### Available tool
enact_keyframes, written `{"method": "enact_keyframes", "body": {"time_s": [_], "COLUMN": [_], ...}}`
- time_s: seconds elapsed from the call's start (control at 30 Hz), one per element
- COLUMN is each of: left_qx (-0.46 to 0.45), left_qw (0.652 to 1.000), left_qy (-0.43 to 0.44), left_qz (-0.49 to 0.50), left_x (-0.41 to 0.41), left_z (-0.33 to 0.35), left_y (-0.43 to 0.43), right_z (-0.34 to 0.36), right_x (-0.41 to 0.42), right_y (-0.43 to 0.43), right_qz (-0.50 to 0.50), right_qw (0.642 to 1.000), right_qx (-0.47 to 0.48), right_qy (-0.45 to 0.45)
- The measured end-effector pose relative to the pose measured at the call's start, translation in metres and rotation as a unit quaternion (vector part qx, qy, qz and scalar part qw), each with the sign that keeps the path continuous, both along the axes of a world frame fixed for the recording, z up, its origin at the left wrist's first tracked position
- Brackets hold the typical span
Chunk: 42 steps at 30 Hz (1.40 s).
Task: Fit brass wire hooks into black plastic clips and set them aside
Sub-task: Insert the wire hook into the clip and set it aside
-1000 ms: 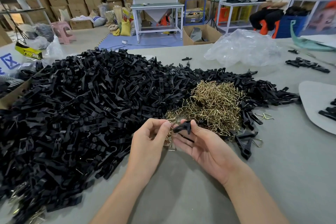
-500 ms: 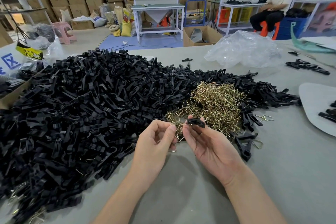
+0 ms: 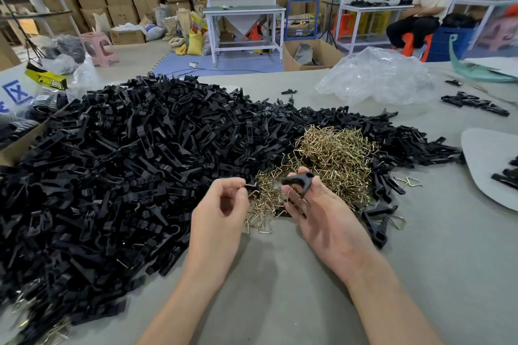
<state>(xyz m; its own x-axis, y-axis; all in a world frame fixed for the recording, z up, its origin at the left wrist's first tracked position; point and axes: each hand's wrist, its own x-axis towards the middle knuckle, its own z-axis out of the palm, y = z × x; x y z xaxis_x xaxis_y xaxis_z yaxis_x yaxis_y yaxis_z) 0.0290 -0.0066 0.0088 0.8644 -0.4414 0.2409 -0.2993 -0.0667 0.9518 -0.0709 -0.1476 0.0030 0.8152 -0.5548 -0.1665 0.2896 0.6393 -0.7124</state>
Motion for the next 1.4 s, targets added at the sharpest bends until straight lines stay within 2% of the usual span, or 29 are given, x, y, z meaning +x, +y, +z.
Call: {"method": "enact_keyframes", "body": {"time_s": [0.07,0.17,0.27,0.57,0.97,1.07,1.2,1.4], "left_qx": [-0.043,-0.111,-0.112,-0.120,-0.106,-0.115,-0.116,-0.065], "left_qw": [0.997,0.968,0.953,0.941,0.925,0.907,0.909,0.930], "left_qy": [0.053,0.206,0.250,0.291,0.342,0.384,0.381,0.330], "left_qz": [-0.016,-0.094,-0.128,-0.122,-0.128,-0.128,-0.120,-0.150], "left_x": [-0.003,-0.013,-0.019,-0.022,-0.020,-0.020,-0.022,-0.023], "left_z": [0.005,0.009,0.007,0.007,0.012,0.009,0.005,0.003], "left_y": [0.000,-0.004,-0.008,-0.011,-0.009,-0.009,-0.013,-0.015], "right_z": [0.000,0.000,-0.002,-0.007,-0.010,-0.009,-0.013,-0.014], "right_x": [0.003,0.004,0.003,0.008,0.007,0.005,0.004,0.003], "right_y": [0.004,0.009,0.008,0.012,0.012,0.015,0.019,0.027], "right_qz": [-0.004,0.005,0.016,0.011,0.022,0.015,-0.011,-0.008], "right_qw": [0.999,0.997,0.992,0.979,0.967,0.948,0.896,0.890], "right_qx": [-0.037,-0.074,-0.101,-0.192,-0.248,-0.317,-0.443,-0.454], "right_qy": [0.002,-0.038,-0.070,-0.065,-0.048,-0.022,0.034,0.032]}}
